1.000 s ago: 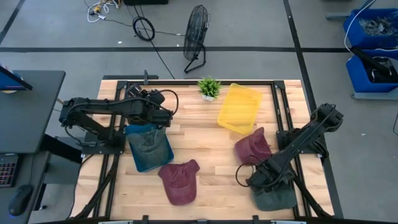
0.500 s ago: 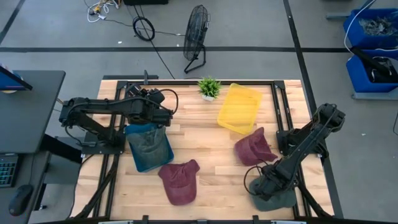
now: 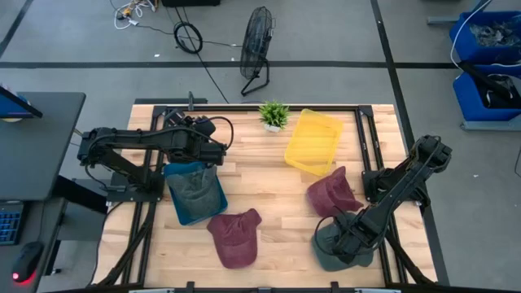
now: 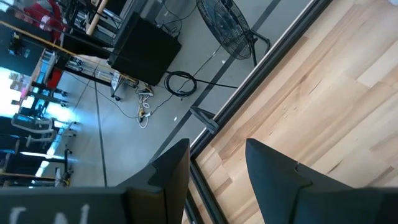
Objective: Pick & Place hat
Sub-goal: Put the gray cap into the blue bin
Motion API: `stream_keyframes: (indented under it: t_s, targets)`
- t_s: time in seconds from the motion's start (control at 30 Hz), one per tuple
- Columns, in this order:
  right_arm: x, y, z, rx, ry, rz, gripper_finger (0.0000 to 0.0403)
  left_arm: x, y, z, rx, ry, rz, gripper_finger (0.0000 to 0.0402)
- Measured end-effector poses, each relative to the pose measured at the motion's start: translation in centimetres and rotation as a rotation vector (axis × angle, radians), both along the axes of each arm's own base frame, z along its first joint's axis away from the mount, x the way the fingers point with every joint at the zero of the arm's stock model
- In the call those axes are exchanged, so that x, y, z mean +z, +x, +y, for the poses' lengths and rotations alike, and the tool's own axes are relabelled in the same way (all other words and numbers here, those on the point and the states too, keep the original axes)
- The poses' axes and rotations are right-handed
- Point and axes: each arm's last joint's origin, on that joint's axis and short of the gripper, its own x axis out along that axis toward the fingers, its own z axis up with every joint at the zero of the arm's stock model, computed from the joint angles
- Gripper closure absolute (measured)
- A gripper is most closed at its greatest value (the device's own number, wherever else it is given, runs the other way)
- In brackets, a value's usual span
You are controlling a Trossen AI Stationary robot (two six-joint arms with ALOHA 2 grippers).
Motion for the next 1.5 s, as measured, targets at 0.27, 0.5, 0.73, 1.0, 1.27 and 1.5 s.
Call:
stream_keyframes:
  t_s: [0.27,0.5,0.73,1.0,1.27,1.5]
  targets:
    - [0.5,-0.4,-0.1,0.106,0.071,0.047,0.0295,0.0,0.0,0.0,-0.001,0.000,0.002,0.0241]
    - [1.5,-0.2,-0.5,0.091,0.025,-0.087,0.0295,0.0,0.0,0.0,-0.001,0.000,0.002,0.0241]
    - [1.5,-0.1,-0.5,0.086,-0.009,-0.129,0.0295,0.0,0.0,0.0,-0.001,0.000,0.003,0.0241]
    - [-0.7,0.3,-0.2,0.084,-0.094,-0.070,0.0296,0.0,0.0,0.0,-0.003,-0.001,0.003,0.0241]
    - [-0.9,1.8,-0.6,0.193,-0.039,-0.106,0.0388,0.0,0.0,0.0,-0.007,-0.001,0.010,0.0241]
    - [1.9,2.3,-2.1,0.215,0.029,-0.239,0.0398,0.0,0.0,0.0,-0.003,-0.001,0.004,0.0241]
